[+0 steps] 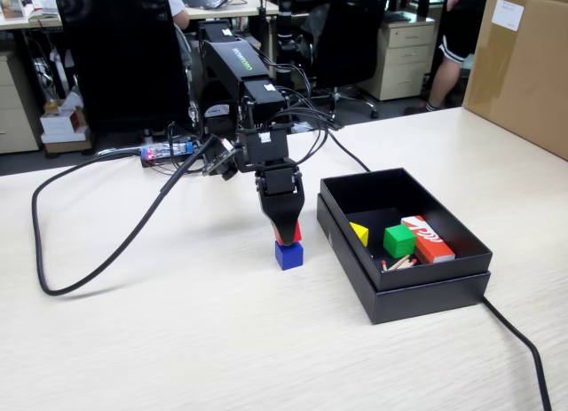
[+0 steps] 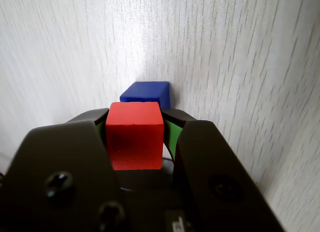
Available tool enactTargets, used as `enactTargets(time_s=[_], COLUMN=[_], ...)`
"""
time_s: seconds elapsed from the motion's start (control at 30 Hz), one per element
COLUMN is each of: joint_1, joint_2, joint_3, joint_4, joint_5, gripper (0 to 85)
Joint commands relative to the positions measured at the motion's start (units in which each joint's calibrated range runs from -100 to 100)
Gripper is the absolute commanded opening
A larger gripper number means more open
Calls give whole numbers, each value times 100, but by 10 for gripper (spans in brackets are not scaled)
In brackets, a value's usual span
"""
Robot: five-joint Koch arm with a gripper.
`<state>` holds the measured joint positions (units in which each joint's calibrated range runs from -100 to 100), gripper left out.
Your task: Put the red cube on top of the blue cube
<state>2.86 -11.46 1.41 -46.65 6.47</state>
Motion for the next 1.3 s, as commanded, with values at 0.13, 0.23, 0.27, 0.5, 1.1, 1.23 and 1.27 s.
enactTargets(time_s=[0.13, 0.23, 0.27, 0.5, 1.1, 1.23, 1.27], joint_1=[15, 20, 20, 15, 15, 20, 20], joint_2=[-134, -134, -134, -134, -226, -329, -386], joint_3=[49, 13, 13, 40, -33, -87, -96], joint_4=[281, 281, 281, 281, 281, 281, 281], joint_5=[5, 5, 5, 5, -15, -20, -15], gripper=[144, 160, 160, 161, 431, 479, 479])
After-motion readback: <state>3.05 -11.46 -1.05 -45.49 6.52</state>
